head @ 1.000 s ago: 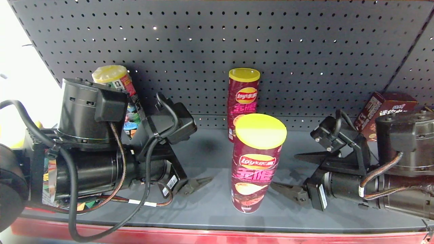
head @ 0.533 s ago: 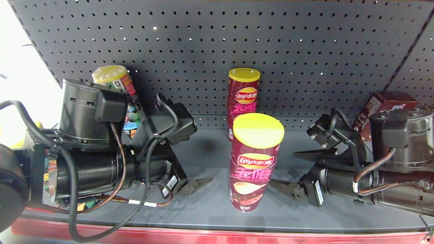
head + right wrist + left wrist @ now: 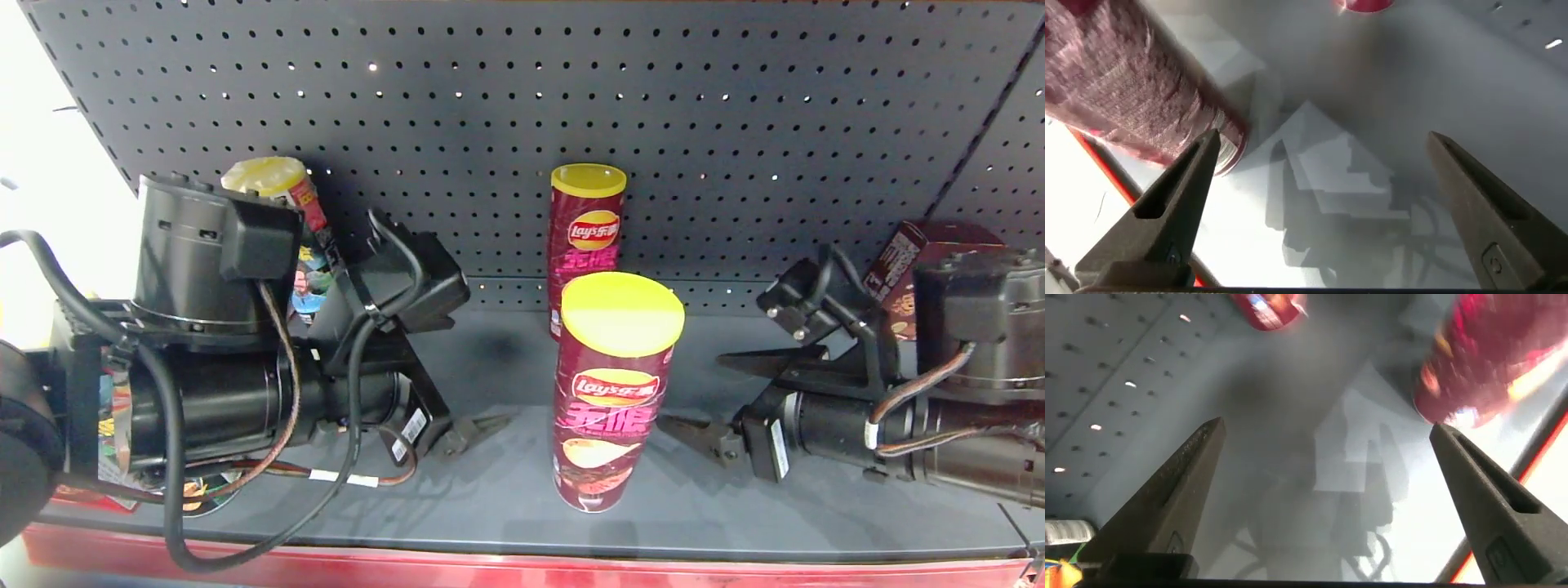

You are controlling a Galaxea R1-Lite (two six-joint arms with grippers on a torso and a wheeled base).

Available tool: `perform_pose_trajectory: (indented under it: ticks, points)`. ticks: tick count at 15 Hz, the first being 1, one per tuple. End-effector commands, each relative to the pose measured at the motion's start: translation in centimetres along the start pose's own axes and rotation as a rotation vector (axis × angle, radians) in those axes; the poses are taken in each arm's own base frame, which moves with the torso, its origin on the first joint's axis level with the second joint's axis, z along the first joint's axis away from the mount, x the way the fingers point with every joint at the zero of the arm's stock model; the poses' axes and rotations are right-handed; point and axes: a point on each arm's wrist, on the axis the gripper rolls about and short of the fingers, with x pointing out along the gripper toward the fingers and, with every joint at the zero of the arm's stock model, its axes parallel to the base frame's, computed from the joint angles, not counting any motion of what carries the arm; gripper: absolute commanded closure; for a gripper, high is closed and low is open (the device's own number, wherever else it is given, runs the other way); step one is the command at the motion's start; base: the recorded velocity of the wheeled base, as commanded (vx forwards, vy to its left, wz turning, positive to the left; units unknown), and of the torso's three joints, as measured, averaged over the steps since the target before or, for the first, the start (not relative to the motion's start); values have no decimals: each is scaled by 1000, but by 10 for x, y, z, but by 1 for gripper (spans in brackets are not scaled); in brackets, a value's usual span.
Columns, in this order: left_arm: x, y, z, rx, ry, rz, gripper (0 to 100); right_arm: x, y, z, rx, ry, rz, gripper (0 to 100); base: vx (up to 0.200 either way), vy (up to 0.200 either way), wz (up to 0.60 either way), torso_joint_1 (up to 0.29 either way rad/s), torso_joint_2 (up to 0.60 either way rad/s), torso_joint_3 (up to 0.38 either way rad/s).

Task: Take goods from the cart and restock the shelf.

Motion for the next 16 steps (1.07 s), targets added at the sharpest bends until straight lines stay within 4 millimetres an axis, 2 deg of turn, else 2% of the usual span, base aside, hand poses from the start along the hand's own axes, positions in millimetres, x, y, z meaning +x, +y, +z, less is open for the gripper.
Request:
perform_pose_trajectory:
  ticks: [1,3,8,11,16]
  points:
    - [-13,12,13,-17,-63,55,0,-34,-25,26,34,-149,-119,0,0,0,0,0,0,0]
    - [-28,19,20,-18,-104,93,0,-64,-44,37,52,-234,-228,0,0,0,0,0,0,0]
    - [-52,20,30,-11,-165,150,0,-112,-50,37,57,-325,-344,0,0,0,0,0,0,0]
    - [-75,24,44,-5,-255,231,0,-129,-44,38,60,-368,-403,0,0,0,0,0,0,0]
    - [-120,16,42,-4,-325,301,0,-153,-36,28,57,-410,-429,0,0,0,0,0,0,0]
